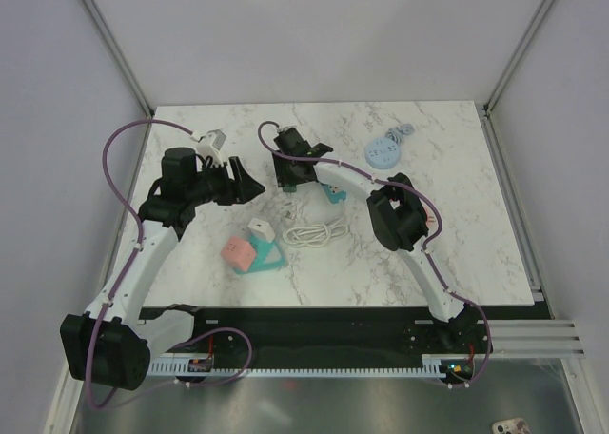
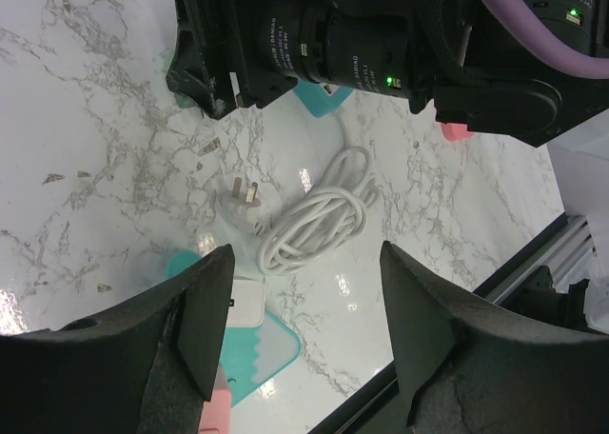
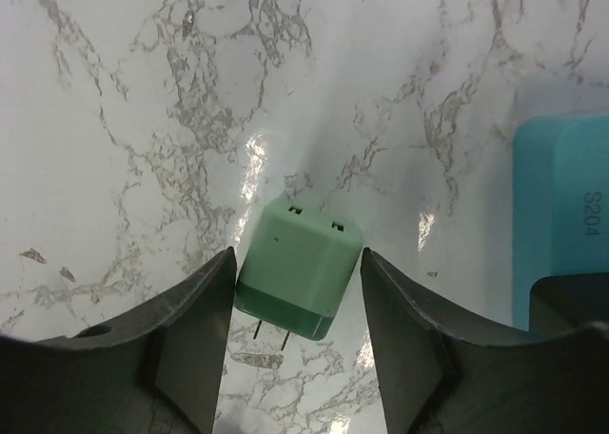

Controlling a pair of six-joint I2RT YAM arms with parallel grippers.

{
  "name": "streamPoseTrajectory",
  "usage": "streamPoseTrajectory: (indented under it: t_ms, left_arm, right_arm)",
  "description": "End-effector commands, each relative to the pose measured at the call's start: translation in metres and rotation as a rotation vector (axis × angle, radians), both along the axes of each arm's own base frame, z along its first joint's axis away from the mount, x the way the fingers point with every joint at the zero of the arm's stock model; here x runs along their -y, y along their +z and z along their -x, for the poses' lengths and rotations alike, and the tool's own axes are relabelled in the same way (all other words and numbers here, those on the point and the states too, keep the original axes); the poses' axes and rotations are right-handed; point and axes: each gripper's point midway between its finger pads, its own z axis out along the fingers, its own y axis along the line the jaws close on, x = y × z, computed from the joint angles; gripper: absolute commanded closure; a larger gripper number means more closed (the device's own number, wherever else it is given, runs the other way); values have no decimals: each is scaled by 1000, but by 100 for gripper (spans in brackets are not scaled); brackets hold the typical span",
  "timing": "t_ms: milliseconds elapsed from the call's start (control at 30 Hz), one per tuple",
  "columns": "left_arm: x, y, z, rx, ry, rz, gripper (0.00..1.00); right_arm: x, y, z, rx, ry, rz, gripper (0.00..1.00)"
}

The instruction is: Insert the plug

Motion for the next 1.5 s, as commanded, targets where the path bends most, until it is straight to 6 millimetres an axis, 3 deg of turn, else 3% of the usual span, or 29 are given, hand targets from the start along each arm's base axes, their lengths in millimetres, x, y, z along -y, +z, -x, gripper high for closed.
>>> streamPoseTrajectory:
  t_ms: [0,133,233,433,633,667,700,833,867,933,1000,1200,1467]
  left_arm:
    - [0,13,-3,43,13,29,31]
    - [-1,13,-4,43,25,34,31]
    - [-2,12,-4,49,24,23,31]
    - [-1,10,-5,53,13,18,31]
    - [-1,25,-7,103,60,28,31]
    - [2,33,-6,136,57,33,31]
    - [3,36,-5,150,64,34,32]
    - [0,44,-8,212,151,38,31]
    - [7,52,-6,248,140,57,30]
    - [10,57,-5,286,167,54,30]
    - [25,64,1,338,142,56,28]
    - [38,77,5,414,150,87,27]
    - [39,71,-8,394,197,34,29]
  right_arm:
    - [-5,7,-12,43,-87,-43,40]
    - [-9,15,-14,45,-73,-67,57]
    - [-11,35,-19,69,-74,-98,68]
    - [-12,102,-13,127,-54,-197,75]
    - [-6,184,25,175,-48,-437,80]
    - [-4,188,48,136,-12,-505,81]
    - [-13,213,49,192,15,-626,83]
    - [-20,244,82,125,-2,-885,91]
    - [-19,254,89,137,-1,-936,92]
    - [-19,264,97,132,-3,-1000,94]
    - [-18,275,105,115,-15,-1072,94]
    - [-18,290,121,93,-5,-1147,95]
    - [-6,303,136,101,-4,-1213,96]
